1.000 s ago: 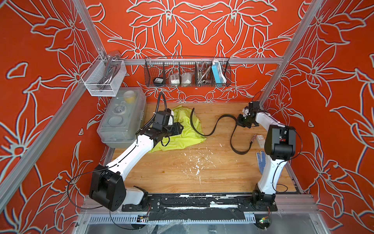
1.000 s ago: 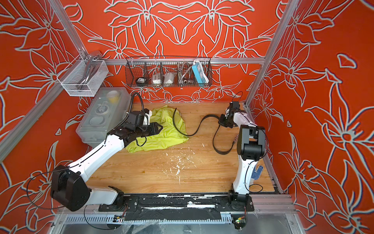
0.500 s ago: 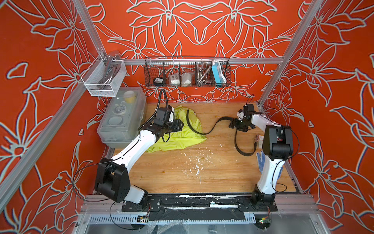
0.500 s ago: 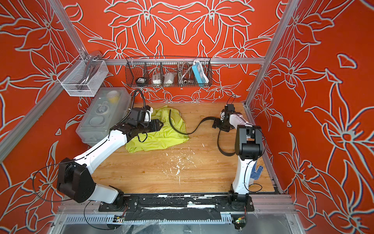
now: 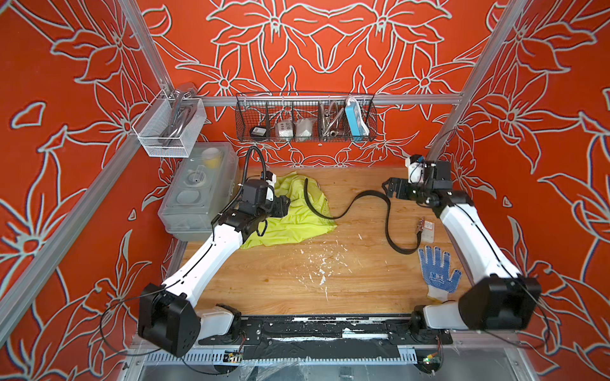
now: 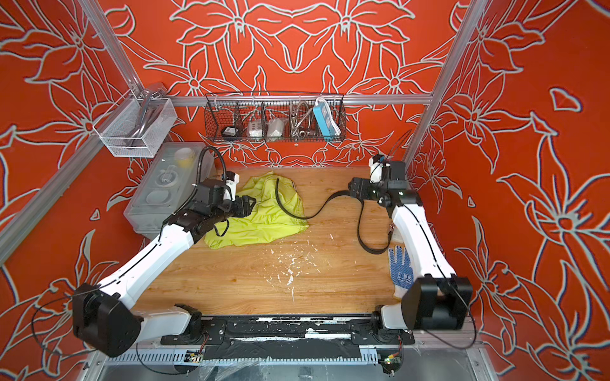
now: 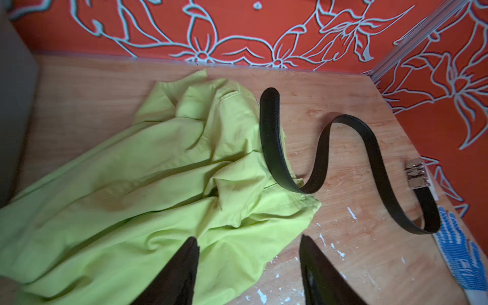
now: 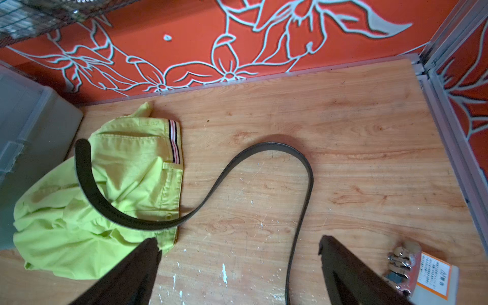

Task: Remove the belt from the trousers
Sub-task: Reset both arms

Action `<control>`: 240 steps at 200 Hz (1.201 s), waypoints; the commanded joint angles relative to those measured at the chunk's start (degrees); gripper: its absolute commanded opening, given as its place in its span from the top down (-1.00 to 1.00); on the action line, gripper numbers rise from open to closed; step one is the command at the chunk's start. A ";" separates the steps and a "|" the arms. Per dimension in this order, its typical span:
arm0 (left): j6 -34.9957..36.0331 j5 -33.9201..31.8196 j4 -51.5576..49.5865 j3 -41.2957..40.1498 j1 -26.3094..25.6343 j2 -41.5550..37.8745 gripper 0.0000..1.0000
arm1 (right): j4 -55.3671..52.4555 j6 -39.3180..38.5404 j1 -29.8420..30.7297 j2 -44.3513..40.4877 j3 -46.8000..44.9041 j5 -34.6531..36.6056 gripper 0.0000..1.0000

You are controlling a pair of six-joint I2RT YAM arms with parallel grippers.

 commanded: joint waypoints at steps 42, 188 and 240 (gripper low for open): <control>10.01 -23.17 7.07 -19.10 0.74 -17.41 -0.97 | 11.05 -19.83 0.46 -23.78 -29.40 16.36 -1.00; 6.66 -12.49 51.24 -44.61 17.65 -4.55 -0.97 | 52.98 -10.75 -1.89 -15.31 -52.48 23.78 -1.00; 12.09 -2.94 61.47 -42.14 17.96 10.34 -0.97 | 66.56 -12.41 -2.42 -1.40 -50.79 14.19 -1.00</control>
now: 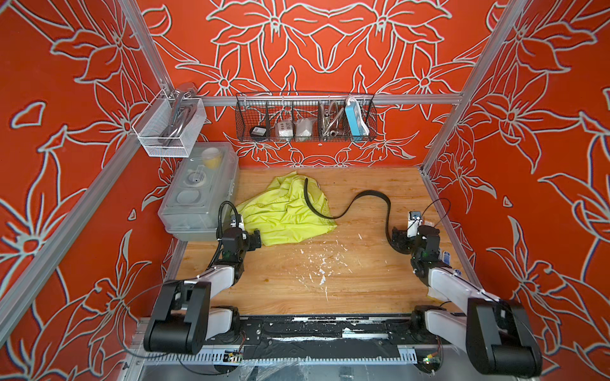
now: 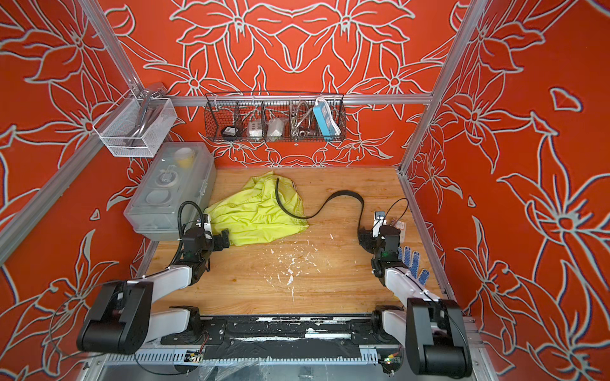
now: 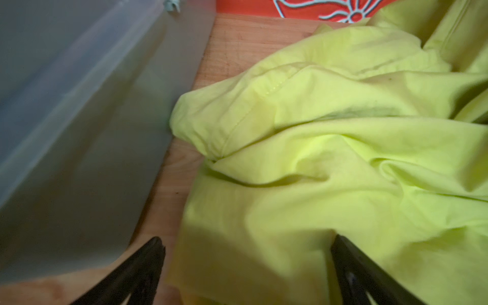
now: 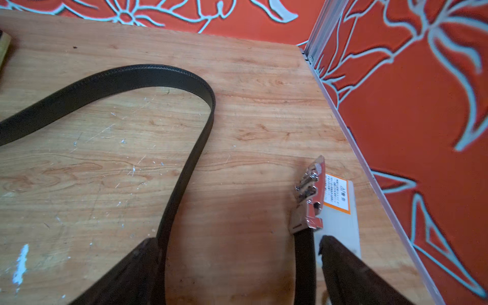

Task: Remove the belt from the trousers
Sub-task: Reset both arms

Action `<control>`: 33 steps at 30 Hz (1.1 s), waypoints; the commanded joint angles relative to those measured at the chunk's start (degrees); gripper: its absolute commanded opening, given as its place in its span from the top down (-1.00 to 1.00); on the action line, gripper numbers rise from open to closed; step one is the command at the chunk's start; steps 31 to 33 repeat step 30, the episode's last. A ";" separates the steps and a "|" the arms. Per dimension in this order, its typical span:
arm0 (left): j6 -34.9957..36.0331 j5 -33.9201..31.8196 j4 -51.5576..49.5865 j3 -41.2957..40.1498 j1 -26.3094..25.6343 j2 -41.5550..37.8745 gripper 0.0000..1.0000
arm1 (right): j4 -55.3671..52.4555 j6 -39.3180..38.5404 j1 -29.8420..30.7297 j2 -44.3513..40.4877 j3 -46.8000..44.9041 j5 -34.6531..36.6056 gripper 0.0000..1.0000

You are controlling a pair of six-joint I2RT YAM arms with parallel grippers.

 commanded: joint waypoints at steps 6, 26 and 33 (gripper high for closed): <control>1.68 5.67 9.10 0.79 1.21 4.33 -0.97 | 16.32 0.50 -0.03 13.25 1.37 -4.53 -1.00; 2.12 4.60 9.15 1.06 0.41 4.66 -0.97 | 16.77 0.74 0.44 13.48 1.42 -2.25 -1.00; 2.36 3.69 9.55 0.61 -0.05 4.41 -0.97 | 16.77 0.78 0.42 13.49 1.41 -2.25 -1.00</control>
